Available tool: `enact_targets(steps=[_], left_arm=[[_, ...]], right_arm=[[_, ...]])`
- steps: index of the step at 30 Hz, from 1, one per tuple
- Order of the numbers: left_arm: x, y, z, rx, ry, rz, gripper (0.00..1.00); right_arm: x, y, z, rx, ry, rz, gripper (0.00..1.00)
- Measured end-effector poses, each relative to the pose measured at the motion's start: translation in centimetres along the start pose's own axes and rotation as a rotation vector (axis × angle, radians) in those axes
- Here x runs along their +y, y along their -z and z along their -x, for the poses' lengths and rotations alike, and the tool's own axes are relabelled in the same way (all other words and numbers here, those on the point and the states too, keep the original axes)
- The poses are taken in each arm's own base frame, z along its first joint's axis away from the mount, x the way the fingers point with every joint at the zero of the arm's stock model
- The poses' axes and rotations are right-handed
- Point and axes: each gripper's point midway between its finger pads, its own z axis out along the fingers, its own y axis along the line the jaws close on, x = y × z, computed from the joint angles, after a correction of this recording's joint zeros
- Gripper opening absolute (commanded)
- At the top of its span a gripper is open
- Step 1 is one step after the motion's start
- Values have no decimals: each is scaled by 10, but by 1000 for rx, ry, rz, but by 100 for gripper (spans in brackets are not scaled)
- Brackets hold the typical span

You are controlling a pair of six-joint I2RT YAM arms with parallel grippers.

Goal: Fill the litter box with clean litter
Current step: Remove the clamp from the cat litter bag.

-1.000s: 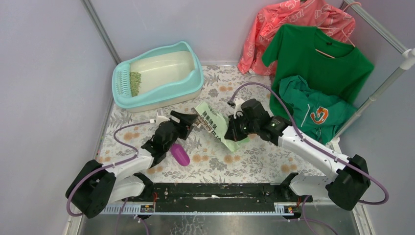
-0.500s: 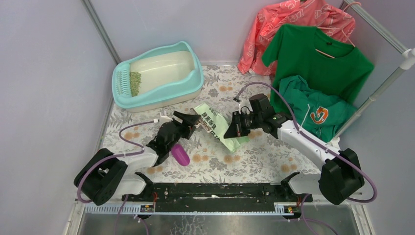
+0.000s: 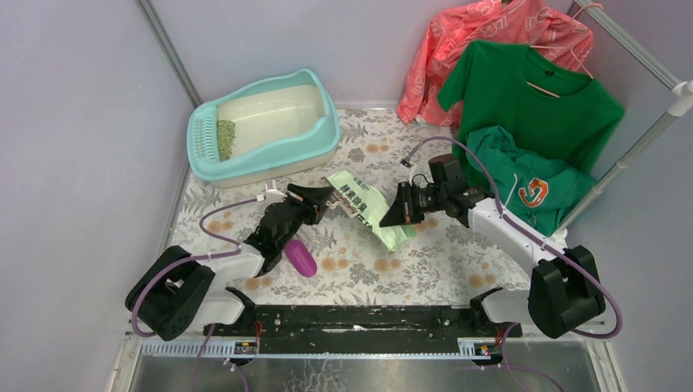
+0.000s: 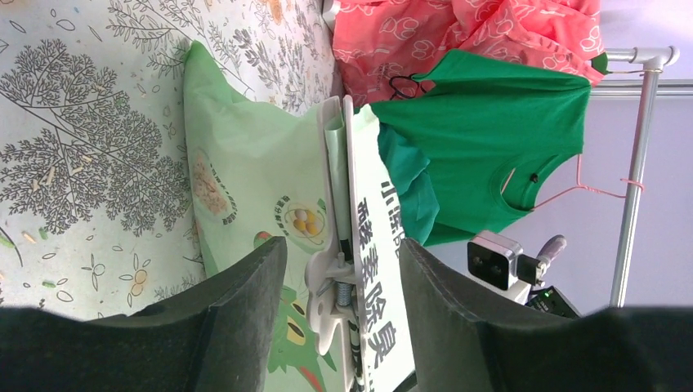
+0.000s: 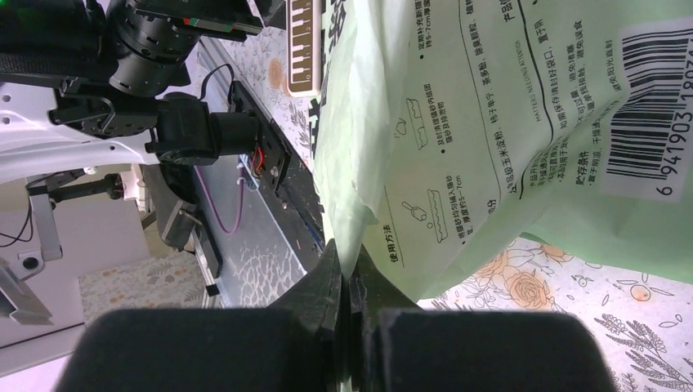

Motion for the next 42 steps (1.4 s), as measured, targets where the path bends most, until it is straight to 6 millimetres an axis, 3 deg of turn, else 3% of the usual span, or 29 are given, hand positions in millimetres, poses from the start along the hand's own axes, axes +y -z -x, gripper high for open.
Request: enact_targets(steps=[8,10,12,24,28,31,35,38,42], left_arm=[[0,-1,-6,29,13,-10,49],[-1,-1,-6,33,16,-17,33],[-2,1,-6,34,22,-21,0],[-31,14,0,43,-96,31,0],[-66,36,28,-36,-182,59,0],[-76,44,49,-100,-241,125,0],[-46,40,62,-124,-302,281,0],[-1,31,64,-100,-347,450,15],[34,18,61,-56,-393,586,21]], right_arm=[[-2,1,1,-4,-6,13,0],[-3,2,1,-5,-9,13,0],[-3,2,1,-6,-11,12,0],[-13,4,3,-10,-28,-44,0],[-23,10,5,-29,-20,-139,0],[-26,24,11,-86,20,-222,0],[-20,42,24,-160,85,-283,0],[-17,53,34,-198,132,-326,0],[-22,59,39,-209,161,-376,0]])
